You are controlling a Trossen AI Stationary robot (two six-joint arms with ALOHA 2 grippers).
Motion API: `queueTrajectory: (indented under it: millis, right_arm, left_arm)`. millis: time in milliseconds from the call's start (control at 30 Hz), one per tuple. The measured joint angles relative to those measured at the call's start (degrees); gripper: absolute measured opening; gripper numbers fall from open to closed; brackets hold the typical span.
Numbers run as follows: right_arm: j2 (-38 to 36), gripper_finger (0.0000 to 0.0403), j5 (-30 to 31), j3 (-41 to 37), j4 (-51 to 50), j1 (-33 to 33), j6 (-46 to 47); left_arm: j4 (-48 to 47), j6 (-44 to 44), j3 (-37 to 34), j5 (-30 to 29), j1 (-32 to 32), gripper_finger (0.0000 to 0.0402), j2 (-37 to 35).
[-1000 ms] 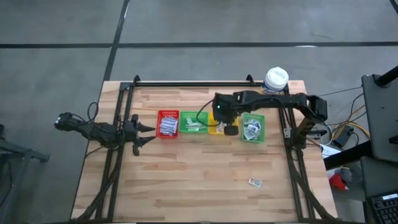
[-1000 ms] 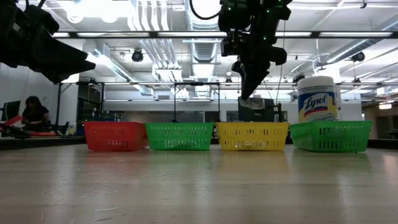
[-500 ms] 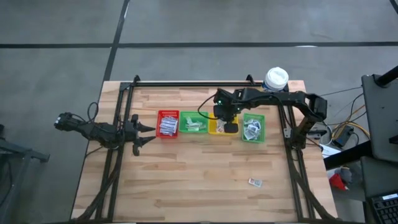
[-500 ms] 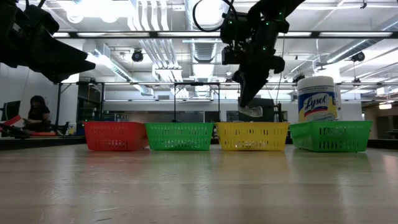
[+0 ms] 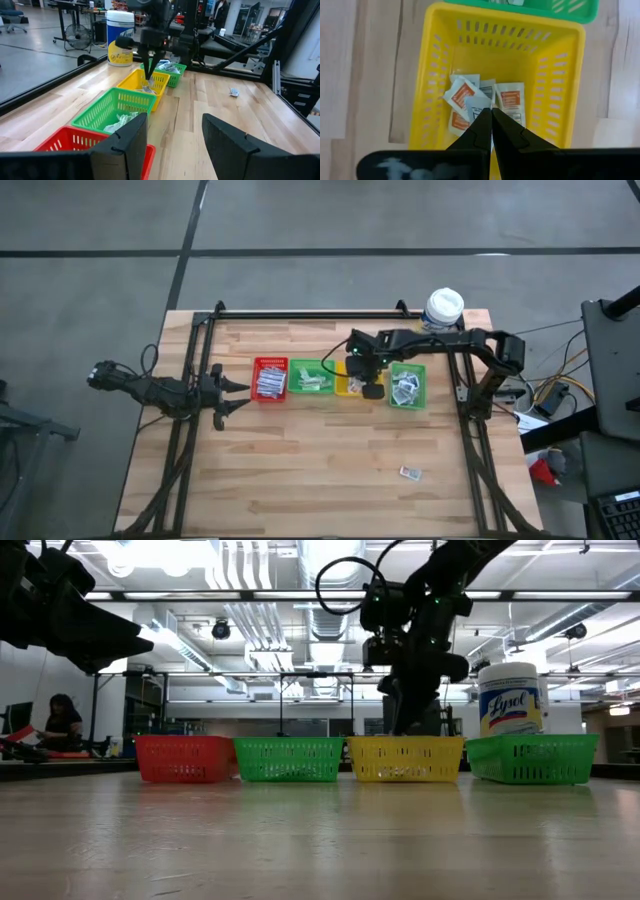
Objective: Pick & Place First Aid Supplies
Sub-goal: Put the orange ointment pack into the yellow bin
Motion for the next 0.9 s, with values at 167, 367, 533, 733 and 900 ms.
queueTrajectory:
  millis: [167, 367, 533, 733, 900]
  right_arm:
    - [0.0, 0.0008, 0.0, -2.0, 3.6, 0.0, 0.1]
    - [0.0, 0.0008, 0.5, -2.5, 4.4, 0.0, 0.9]
    - [0.0, 0.0008, 1.1, -2.6, 4.4, 0.0, 0.9]
    - [0.0, 0.0009, 2.1, -2.6, 4.4, 0.0, 0.9]
    - [0.0, 0.0036, 2.1, -2.6, 4.4, 0.0, 1.1]
  left_arm:
    - [0.0, 0.0, 0.0, 0.0, 0.0, 0.0188, 0.0]
    - [0.0, 0.0, 0.0, 0.0, 0.0, 0.0188, 0.0]
    - [0.0, 0.0, 0.0, 0.0, 0.0, 0.0188, 0.0]
    - [0.0, 0.0, 0.0, 0.0, 0.0, 0.0188, 0.0]
    - [0.0, 0.0, 0.0, 0.0, 0.0, 0.0188, 0.0]
